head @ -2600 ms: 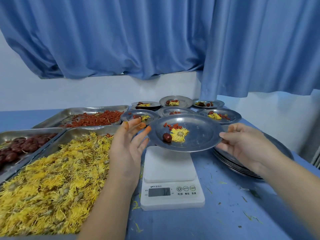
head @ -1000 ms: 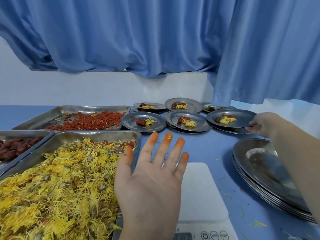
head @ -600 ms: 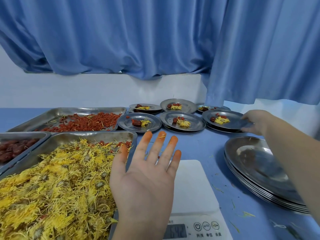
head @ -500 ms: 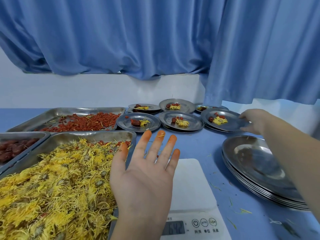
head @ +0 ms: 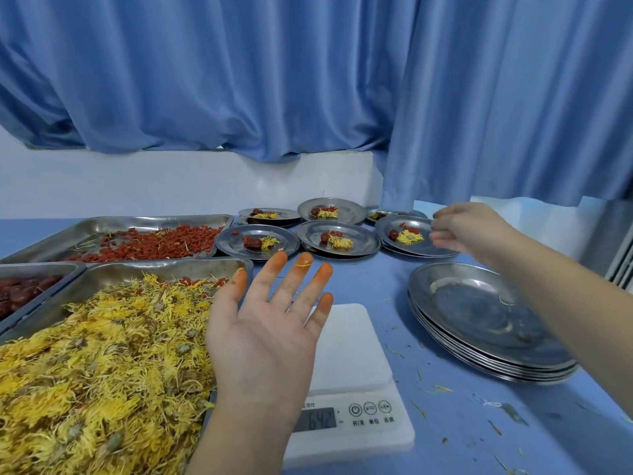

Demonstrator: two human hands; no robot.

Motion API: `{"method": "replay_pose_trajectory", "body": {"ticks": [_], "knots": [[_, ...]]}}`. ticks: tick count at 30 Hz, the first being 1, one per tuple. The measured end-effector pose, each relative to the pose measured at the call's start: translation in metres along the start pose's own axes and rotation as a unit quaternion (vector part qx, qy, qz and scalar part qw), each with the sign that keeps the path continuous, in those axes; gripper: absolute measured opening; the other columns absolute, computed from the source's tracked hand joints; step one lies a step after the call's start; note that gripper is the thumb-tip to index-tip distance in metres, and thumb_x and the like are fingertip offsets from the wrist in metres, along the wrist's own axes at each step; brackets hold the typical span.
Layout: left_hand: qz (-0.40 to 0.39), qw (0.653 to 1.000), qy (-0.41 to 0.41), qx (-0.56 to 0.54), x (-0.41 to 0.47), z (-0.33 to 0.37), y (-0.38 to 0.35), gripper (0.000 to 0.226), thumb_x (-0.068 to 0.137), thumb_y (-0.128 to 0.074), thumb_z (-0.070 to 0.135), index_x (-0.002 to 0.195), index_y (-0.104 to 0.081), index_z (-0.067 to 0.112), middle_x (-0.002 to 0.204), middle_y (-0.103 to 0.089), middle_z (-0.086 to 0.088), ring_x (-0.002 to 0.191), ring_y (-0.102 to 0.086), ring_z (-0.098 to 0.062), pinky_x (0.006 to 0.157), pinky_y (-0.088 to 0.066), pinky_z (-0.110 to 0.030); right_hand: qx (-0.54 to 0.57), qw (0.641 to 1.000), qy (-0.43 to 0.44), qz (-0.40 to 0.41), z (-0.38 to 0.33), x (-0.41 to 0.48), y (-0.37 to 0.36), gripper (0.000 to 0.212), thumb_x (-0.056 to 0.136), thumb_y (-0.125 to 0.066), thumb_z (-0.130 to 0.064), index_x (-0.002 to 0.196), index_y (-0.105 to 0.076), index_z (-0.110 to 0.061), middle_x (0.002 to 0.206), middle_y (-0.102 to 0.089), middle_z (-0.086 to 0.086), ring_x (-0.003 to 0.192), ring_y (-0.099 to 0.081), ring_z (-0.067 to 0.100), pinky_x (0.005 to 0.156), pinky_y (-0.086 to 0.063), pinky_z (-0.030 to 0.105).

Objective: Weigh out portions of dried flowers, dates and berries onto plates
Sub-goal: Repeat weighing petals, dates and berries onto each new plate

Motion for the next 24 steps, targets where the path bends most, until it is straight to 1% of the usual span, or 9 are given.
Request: {"method": "replay_pose_trajectory", "body": {"ticks": [3,5,9,11,14,17,19,22,24], "knots": [[-0.006,0.998,0.001,0.064,-0.001,-0.002,-0.001,0.045,0.09,-0.046,0.046,0.111,-0.068,0.013,0.106,-0.073,-0.009,0.095,-0.072,-0.029,0.077,-0.047,-0.041,-0.088,0.99,0.112,0.003,-0.024,-0.047,0.006,0.012,0.084,-0.065,-0.012,0.094,-0.065,-0.019,0.093,-0.07,0.008,0.081,-0.068,0.023,0.081,-0.056,0.034],[-0.013,0.994,-0.004,0.108,-0.002,-0.003,-0.003,0.041,0.082,-0.052,0.044,0.102,-0.071,0.013,0.097,-0.072,-0.009,0.083,-0.07,-0.026,0.071,-0.046,-0.037,-0.12,0.977,0.176,-0.007,-0.03,-0.081,0.007,0.015,0.084,-0.065,-0.011,0.089,-0.065,-0.025,0.092,-0.07,0.003,0.086,-0.067,0.023,0.084,-0.053,0.036],[-0.024,0.987,-0.011,0.156,-0.005,-0.006,-0.007,0.039,0.073,-0.055,0.041,0.093,-0.074,0.013,0.088,-0.07,-0.009,0.071,-0.065,-0.023,0.066,-0.044,-0.035,-0.233,0.938,0.254,-0.029,-0.012,-0.136,0.01,0.021,0.084,-0.065,-0.015,0.085,-0.062,-0.037,0.086,-0.068,-0.013,0.083,-0.06,0.0,0.075,-0.044,0.009],[-0.038,0.983,-0.014,0.177,-0.007,-0.007,-0.009,0.04,0.073,-0.055,0.041,0.096,-0.071,0.012,0.087,-0.069,-0.009,0.069,-0.064,-0.023,0.065,-0.043,-0.034,-0.283,0.917,0.28,-0.031,0.001,-0.152,0.013,0.016,0.084,-0.064,-0.016,0.089,-0.065,-0.032,0.085,-0.066,-0.019,0.083,-0.058,-0.005,0.071,-0.04,0.005],[-0.045,0.976,-0.021,0.213,-0.008,-0.007,-0.011,0.039,0.074,-0.053,0.039,0.098,-0.068,0.011,0.083,-0.069,-0.006,0.067,-0.063,-0.02,0.065,-0.042,-0.034,-0.359,0.887,0.29,-0.03,0.017,-0.159,0.018,0.01,0.085,-0.065,-0.023,0.095,-0.067,-0.023,0.086,-0.064,-0.016,0.081,-0.055,-0.004,0.071,-0.037,0.008],[-0.02,0.969,-0.026,0.247,-0.008,-0.005,-0.007,0.029,0.087,-0.047,0.033,0.095,-0.066,0.012,0.078,-0.068,-0.003,0.064,-0.061,-0.017,0.065,-0.041,-0.032,-0.384,0.884,0.26,-0.05,0.029,-0.158,0.021,0.017,0.085,-0.064,-0.03,0.1,-0.067,-0.023,0.091,-0.064,-0.013,0.084,-0.054,-0.001,0.072,-0.038,0.017],[0.011,0.963,-0.028,0.267,-0.007,-0.004,-0.002,0.028,0.094,-0.043,0.029,0.094,-0.066,0.013,0.075,-0.067,-0.001,0.062,-0.06,-0.015,0.065,-0.04,-0.031,-0.411,0.875,0.246,-0.074,0.035,-0.16,0.016,0.018,0.085,-0.063,-0.026,0.102,-0.068,-0.023,0.093,-0.066,-0.012,0.085,-0.055,0.003,0.071,-0.038,0.017],[0.057,0.955,-0.029,0.291,-0.006,-0.001,0.007,0.028,0.097,-0.042,0.029,0.092,-0.067,0.014,0.073,-0.067,0.001,0.062,-0.059,-0.015,0.065,-0.039,-0.031,-0.426,0.871,0.225,-0.097,0.039,-0.162,0.012,0.02,0.082,-0.061,-0.019,0.098,-0.068,-0.028,0.079,-0.061,-0.016,0.077,-0.052,-0.001,0.065,-0.038,0.011],[0.074,0.953,-0.032,0.292,-0.006,0.002,0.011,0.028,0.096,-0.043,0.029,0.093,-0.066,0.015,0.073,-0.067,0.001,0.064,-0.058,-0.016,0.064,-0.04,-0.032,-0.427,0.875,0.209,-0.092,0.039,-0.161,0.012,0.023,0.078,-0.06,-0.018,0.097,-0.067,-0.029,0.078,-0.061,-0.014,0.078,-0.054,0.003,0.068,-0.044,0.019]]}}
Point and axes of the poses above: each hand's wrist, its own x-axis towards the middle knuckle, its own y-axis out of the back of the hand, z = x × y, the point moved 9 cm from there along x, towards the middle knuckle
